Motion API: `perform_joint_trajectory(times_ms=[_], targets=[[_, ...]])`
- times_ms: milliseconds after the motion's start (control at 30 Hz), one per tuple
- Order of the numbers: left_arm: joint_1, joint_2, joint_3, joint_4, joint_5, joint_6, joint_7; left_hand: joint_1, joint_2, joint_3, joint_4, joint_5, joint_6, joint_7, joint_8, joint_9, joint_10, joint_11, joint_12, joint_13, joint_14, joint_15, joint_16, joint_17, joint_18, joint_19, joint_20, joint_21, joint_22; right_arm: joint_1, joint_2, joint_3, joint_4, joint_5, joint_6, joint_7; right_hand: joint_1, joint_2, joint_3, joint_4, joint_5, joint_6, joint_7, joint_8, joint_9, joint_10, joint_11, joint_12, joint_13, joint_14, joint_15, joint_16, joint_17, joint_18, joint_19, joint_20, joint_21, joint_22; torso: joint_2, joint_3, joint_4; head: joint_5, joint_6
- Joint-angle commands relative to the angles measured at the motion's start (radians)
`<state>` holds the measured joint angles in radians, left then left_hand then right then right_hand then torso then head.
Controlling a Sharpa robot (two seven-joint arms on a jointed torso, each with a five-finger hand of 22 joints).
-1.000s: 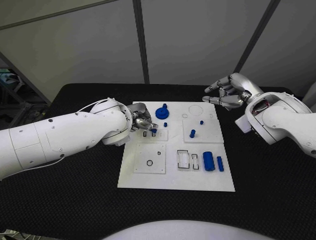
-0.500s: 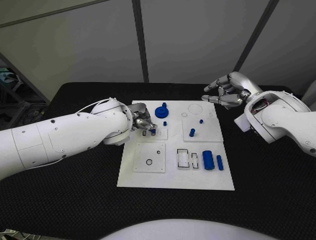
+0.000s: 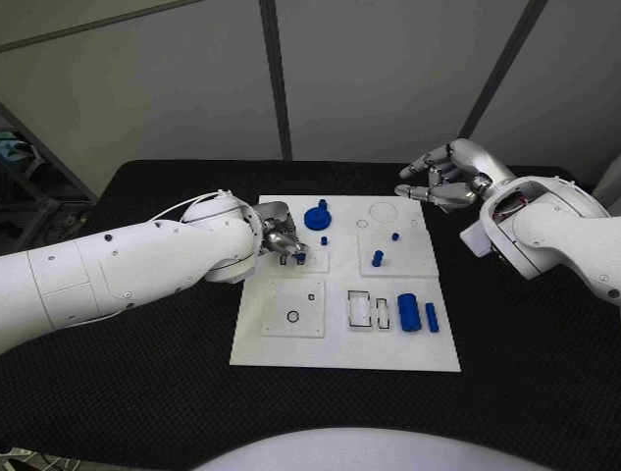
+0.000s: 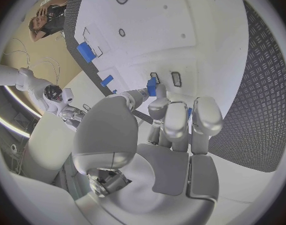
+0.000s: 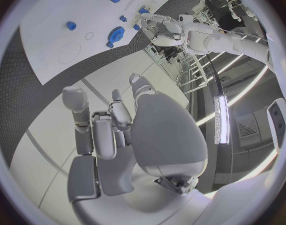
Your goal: Assemble the parts on the task board
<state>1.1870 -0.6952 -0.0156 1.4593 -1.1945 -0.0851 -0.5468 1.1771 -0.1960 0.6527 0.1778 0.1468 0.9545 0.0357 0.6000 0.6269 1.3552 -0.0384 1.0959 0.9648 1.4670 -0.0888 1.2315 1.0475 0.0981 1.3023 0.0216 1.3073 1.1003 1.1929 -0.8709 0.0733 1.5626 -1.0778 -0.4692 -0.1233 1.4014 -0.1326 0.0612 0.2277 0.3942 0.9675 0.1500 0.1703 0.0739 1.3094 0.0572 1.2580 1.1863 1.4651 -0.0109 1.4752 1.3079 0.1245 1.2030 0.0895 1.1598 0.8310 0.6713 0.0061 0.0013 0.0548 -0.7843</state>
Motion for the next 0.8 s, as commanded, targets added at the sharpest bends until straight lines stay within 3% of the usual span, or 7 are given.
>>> perform_joint_trajectory(times_ms=[33, 800], targets=[[-0.001, -0.001, -0.001, 0.003, -0.019, 0.037, -0.01, 0.001, -0.009, 0.18, -0.173, 0.002, 0.006, -0.001, 0.005, 0.001, 0.006, -0.002, -0.007, -0.001, 0.004, -0.006, 0.002, 0.0, 0.003, 0.008, -0.002, 0.004, 0.001, 0.001, 0.0, 0.001, 0.001, 0.002, 0.005, 0.01, 0.004, 0.003, 0.0, 0.008, -0.002, -0.001, -0.006, 0.003, -0.002, -0.004, 0.0, -0.006, -0.001, 0.061, -0.005, -0.005, 0.074, 0.015, -0.007, 0.002, -0.007, -0.001, -0.001, 0.0001, 0.0009, -0.002, -0.001], [-0.002, -0.005, -0.001, 0.007, -0.02, 0.074, -0.02, -0.003, -0.016, 0.185, -0.175, 0.002, 0.009, -0.002, 0.007, 0.003, 0.009, -0.003, -0.008, -0.002, 0.004, -0.007, 0.001, 0.0, 0.001, 0.013, -0.003, 0.01, 0.011, 0.001, 0.002, 0.001, 0.0, 0.002, 0.01, 0.011, 0.004, 0.004, 0.0, 0.009, -0.004, -0.002, -0.006, 0.003, -0.002, -0.005, 0.0, -0.007, -0.002, 0.061, -0.005, -0.005, 0.073, 0.015, -0.007, 0.002, -0.008, -0.003, -0.001, -0.0001, 0.0007, -0.001, -0.005]])
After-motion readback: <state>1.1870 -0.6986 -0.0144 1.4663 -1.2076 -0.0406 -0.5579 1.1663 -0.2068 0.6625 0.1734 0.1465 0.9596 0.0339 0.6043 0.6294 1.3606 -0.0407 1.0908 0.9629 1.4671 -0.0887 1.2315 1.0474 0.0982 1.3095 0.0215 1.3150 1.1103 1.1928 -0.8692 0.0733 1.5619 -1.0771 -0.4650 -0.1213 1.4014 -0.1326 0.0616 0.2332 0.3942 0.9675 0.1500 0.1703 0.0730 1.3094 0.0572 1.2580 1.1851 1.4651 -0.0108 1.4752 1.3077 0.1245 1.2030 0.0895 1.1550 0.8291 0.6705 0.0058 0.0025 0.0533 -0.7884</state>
